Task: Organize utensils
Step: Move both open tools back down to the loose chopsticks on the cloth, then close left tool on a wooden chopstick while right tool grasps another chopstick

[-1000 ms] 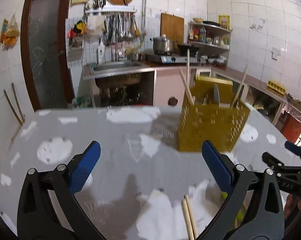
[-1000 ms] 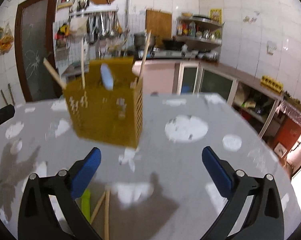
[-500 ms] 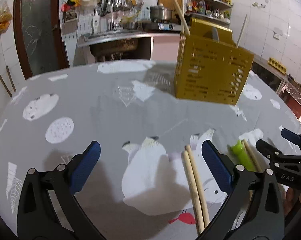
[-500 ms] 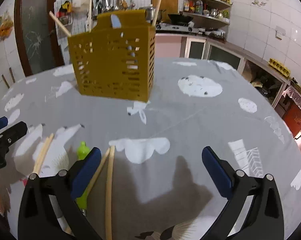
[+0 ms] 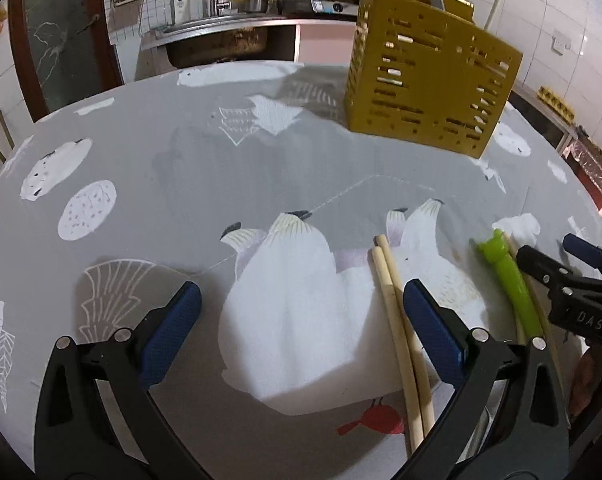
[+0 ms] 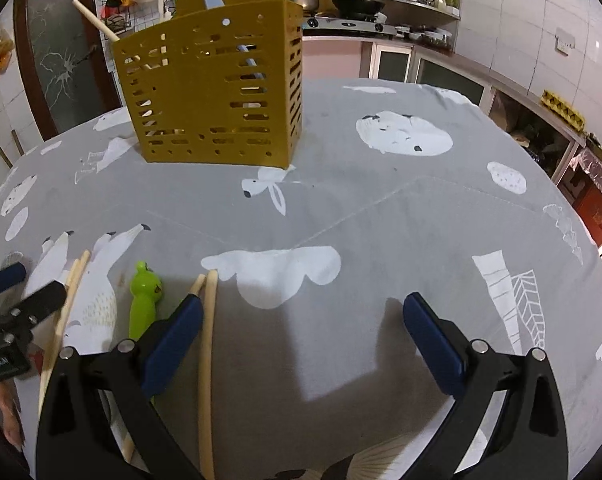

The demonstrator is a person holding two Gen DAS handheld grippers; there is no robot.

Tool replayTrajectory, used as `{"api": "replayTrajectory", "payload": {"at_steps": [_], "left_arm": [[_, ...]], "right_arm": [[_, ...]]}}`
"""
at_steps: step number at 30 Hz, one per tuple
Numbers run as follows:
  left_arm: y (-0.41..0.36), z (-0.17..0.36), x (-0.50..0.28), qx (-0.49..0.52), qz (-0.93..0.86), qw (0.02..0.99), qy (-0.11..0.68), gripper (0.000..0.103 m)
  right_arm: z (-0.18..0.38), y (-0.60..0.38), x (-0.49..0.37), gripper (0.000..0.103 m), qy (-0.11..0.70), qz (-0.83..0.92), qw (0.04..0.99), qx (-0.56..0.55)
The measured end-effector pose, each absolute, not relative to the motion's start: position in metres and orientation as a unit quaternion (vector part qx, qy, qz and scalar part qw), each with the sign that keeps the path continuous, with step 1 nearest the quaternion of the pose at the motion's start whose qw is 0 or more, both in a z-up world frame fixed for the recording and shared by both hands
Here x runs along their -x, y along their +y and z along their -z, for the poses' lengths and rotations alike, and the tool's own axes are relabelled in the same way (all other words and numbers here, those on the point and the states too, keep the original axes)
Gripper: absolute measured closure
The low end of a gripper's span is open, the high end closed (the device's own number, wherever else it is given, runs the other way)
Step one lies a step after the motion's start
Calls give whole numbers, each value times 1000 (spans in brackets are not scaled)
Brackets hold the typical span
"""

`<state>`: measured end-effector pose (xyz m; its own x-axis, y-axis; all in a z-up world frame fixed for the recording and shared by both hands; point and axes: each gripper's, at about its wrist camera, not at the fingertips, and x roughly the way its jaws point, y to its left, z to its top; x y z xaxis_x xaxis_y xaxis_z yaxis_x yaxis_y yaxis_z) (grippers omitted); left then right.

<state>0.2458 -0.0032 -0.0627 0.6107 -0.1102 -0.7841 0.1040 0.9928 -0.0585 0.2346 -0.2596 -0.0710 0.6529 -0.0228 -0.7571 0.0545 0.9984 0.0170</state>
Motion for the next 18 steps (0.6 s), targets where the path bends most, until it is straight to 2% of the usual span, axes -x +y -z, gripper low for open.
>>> {"api": "replayTrajectory", "payload": {"at_steps": [15,18], "left_arm": [[-5,63,-240,-8,56,895,442,9],[-18,63,-240,-28,51,893,447,17]], "right_arm": [[74,-256,-232,5,428,23,903,-12],[72,-250,-230,7,425,32,905,4]]}}
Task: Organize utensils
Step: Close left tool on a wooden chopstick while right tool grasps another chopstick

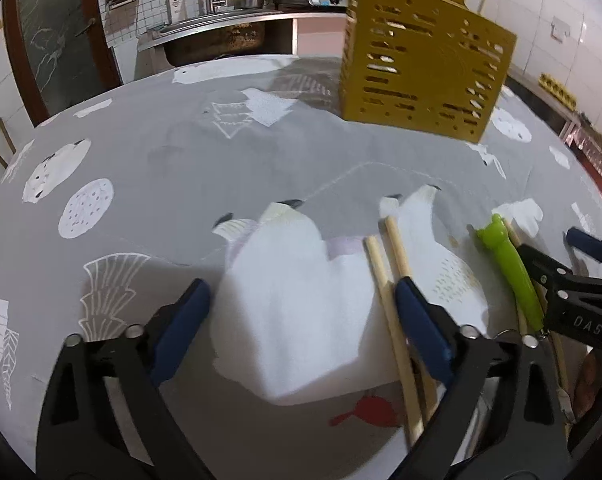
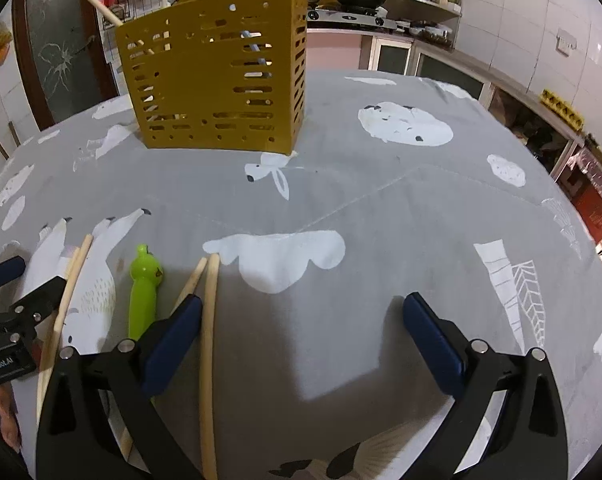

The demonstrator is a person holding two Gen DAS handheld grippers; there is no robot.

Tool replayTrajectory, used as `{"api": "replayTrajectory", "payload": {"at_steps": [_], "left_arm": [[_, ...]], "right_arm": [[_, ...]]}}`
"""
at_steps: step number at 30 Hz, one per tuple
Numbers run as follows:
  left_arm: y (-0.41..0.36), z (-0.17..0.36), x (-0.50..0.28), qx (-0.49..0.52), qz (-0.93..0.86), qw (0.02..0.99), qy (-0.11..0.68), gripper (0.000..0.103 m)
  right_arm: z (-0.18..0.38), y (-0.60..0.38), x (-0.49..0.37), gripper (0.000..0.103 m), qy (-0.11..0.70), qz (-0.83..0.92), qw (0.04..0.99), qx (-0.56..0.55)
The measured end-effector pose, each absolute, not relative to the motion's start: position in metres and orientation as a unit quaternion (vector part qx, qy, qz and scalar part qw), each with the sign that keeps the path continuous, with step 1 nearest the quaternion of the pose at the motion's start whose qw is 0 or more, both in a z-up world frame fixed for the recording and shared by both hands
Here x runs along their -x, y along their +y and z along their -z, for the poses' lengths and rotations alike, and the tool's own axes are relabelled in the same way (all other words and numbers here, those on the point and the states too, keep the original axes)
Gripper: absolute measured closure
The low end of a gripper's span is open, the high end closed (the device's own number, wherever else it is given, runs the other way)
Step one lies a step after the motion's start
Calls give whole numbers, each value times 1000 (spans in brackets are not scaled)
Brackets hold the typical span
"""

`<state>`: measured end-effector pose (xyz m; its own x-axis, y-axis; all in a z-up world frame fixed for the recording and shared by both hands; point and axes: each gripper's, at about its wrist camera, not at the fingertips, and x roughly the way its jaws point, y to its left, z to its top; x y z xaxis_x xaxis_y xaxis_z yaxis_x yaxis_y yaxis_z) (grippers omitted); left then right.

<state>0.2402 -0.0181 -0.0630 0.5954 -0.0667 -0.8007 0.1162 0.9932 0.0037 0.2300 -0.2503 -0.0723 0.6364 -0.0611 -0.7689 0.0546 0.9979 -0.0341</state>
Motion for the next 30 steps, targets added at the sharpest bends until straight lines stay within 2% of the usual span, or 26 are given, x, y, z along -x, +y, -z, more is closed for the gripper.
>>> {"api": "replayTrajectory", "payload": {"at_steps": [2,5,12,17,23,27,30], "left_arm": [[-28,62,-238,-42,55,893,444,28],[-36,59,-239,-37,61,891,448,39],[-43,58,-244,-29,67,889,452,52],[-42,56,-249,-24,68,887,456,73],[-44,56,-257,-20,67,886,458,87],[-43,56,-262,-12,69,886,458,96],[-44,56,-263,-12,70,887,457,97]], "right_arm": [[72,-246,-230,12,427,28,904,6],[71,-245,-229,22,428,21,904,-3],[67,-234,-235,48,431,2,903,-2],[67,-229,-238,59,434,-1,901,2],[66,-226,-246,69,445,1,896,0],[65,-225,-250,88,444,-3,896,-7],[65,-227,-251,96,442,-2,897,-17]]}}
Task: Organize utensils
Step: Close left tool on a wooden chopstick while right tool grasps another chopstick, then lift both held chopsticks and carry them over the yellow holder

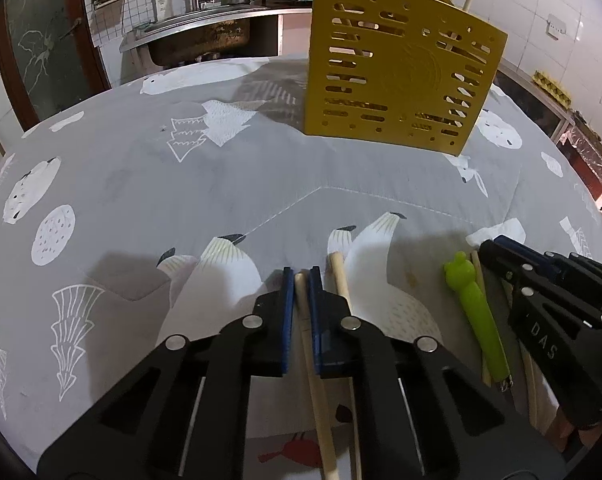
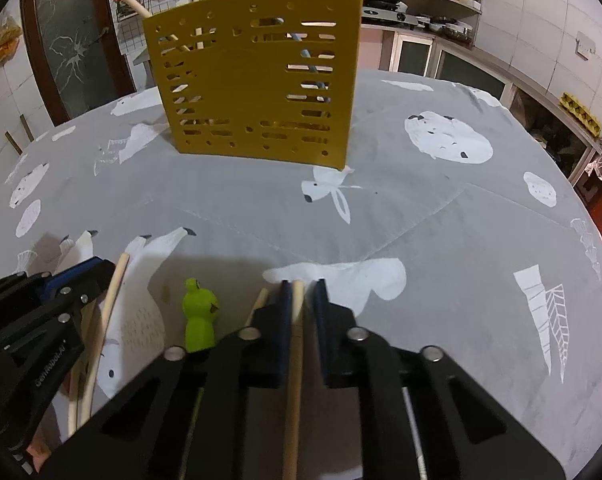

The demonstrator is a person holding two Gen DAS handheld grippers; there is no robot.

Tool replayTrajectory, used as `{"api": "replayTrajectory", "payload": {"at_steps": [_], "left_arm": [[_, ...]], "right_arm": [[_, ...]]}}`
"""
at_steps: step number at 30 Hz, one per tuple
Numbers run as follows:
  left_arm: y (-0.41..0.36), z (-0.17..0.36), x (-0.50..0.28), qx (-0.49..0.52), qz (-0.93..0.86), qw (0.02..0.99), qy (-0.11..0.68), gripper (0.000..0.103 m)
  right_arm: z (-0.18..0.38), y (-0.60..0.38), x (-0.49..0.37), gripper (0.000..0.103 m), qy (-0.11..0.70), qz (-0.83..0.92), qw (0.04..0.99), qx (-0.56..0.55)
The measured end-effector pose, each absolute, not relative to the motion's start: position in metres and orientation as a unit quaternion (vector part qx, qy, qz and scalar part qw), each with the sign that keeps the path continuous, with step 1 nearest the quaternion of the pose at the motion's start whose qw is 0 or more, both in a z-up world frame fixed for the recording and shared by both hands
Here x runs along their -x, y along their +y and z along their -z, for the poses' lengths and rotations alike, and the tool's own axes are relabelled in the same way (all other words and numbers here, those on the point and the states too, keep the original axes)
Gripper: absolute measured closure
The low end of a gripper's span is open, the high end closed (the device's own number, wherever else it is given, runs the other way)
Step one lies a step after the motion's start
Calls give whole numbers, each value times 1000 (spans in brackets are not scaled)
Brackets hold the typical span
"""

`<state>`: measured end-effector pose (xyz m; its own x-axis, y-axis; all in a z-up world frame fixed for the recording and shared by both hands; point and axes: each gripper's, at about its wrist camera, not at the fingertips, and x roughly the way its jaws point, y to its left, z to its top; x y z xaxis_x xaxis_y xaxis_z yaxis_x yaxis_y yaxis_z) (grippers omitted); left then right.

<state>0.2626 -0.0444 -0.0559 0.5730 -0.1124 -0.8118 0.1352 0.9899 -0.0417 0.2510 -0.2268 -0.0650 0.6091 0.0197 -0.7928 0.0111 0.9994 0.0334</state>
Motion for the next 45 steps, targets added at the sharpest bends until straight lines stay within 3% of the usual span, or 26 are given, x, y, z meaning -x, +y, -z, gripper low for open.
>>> {"api": "replayTrajectory", "payload": {"at_steps": [13,33,45], "left_arm": [[-42,37,-257,0,74,900,429,98],[-30,-68,-218,12,79,967,242,99],[-32,-87,-206,-2,82,980,180,99]], "right_arm": [[42,-242,-237,97,383,-1,922,-55],[-49,-270,-194,97,194,16,978,-78],[-72,-270,-185,97,123,38,989,-71]]}}
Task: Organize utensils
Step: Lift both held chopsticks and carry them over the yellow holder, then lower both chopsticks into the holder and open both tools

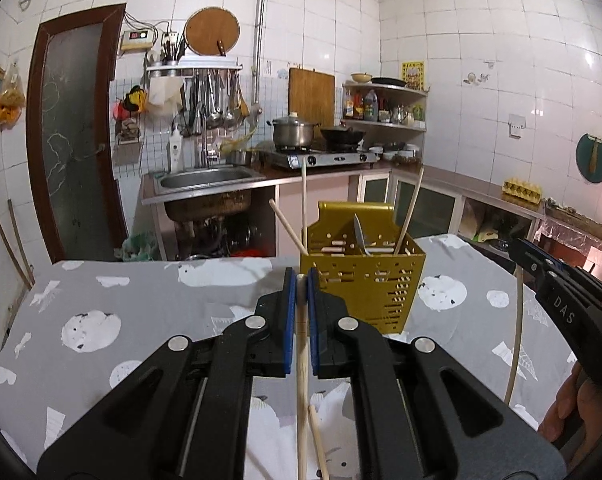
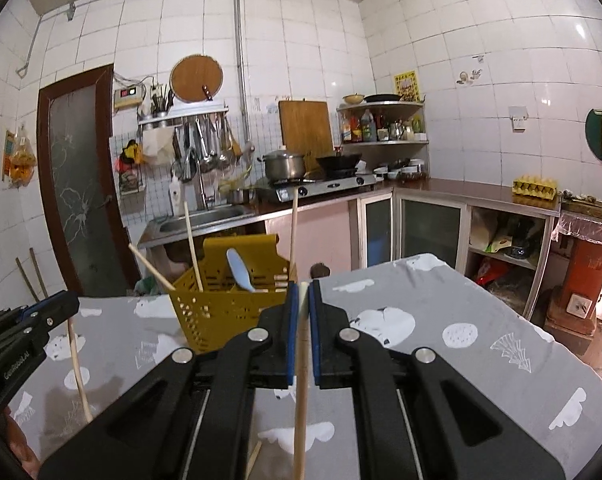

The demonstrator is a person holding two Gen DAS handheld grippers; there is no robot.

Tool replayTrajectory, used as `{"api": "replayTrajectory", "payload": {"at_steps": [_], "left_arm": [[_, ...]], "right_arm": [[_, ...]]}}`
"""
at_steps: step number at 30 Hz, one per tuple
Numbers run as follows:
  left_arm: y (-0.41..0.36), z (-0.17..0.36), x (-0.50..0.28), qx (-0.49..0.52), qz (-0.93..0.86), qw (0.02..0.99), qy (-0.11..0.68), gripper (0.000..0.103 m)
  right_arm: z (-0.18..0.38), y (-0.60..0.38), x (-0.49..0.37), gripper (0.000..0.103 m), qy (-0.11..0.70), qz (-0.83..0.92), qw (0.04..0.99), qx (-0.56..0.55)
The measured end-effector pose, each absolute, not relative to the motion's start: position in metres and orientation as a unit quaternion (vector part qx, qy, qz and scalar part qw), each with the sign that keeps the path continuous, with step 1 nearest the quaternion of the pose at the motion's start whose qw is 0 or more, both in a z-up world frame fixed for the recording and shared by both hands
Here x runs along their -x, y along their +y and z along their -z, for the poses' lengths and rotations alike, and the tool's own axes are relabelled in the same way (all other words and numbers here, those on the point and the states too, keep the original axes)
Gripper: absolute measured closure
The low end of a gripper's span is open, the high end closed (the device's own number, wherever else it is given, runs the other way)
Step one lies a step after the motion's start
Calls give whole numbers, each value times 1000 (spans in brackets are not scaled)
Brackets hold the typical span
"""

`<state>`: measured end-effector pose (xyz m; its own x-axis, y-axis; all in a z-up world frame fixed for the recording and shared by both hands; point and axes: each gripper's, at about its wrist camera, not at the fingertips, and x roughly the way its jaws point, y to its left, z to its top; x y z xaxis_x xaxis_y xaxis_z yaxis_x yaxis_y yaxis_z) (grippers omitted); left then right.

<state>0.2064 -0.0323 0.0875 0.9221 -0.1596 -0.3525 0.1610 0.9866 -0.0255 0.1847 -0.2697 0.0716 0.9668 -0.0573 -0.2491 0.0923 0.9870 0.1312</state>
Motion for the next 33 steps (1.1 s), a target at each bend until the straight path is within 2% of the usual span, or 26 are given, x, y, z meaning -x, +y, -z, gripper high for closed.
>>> {"api": "replayTrajectory", "payload": {"at_steps": [22,33], "left_arm": [[-27,-114,-226,-1,83,987,135,99],[-41,-175,-248,5,97,992,80,99]], "right_arm": [[-80,-275,-214,97,95,33,993,-67],[-139,-276,-243,97,43,32,996,-65]]}}
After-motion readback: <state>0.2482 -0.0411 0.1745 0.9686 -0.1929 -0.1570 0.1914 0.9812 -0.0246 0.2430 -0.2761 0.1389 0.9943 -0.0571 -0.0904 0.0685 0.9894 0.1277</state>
